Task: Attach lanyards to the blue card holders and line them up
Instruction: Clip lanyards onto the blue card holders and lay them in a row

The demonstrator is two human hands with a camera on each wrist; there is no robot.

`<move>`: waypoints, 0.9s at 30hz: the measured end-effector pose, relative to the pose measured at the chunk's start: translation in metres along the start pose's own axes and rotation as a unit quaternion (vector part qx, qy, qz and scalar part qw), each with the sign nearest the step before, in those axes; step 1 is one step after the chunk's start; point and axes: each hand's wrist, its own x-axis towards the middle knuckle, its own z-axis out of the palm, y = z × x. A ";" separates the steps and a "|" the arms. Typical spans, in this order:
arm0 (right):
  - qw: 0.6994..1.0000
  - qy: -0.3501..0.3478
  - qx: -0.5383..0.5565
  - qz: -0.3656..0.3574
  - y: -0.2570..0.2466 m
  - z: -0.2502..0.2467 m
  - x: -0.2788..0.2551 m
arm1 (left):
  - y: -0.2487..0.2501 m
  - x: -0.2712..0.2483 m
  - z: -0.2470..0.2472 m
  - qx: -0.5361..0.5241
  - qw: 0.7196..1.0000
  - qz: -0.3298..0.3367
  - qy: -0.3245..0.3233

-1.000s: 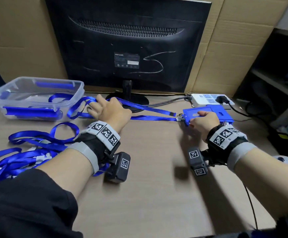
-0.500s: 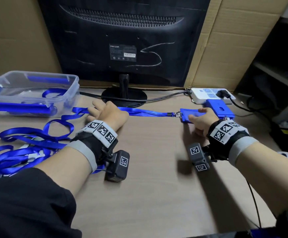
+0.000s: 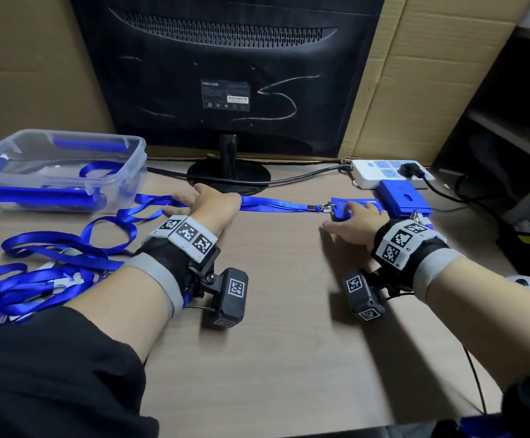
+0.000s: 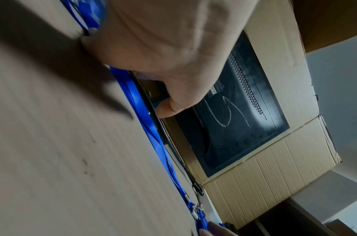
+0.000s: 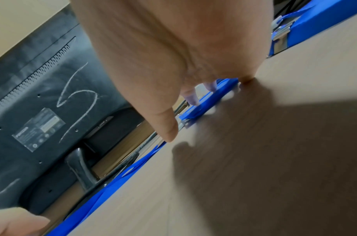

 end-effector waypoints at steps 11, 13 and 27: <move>0.998 0.042 0.030 -0.024 -0.006 -0.016 0.018 | -0.011 0.026 0.006 -0.009 0.999 0.042 0.004; 0.999 0.033 0.024 -0.015 -0.012 -0.018 0.019 | -0.012 0.027 0.006 -0.017 0.999 0.041 0.008; 0.996 0.056 0.072 -0.007 -0.016 -0.018 0.014 | -0.019 0.018 -0.010 -0.115 0.989 0.075 0.056</move>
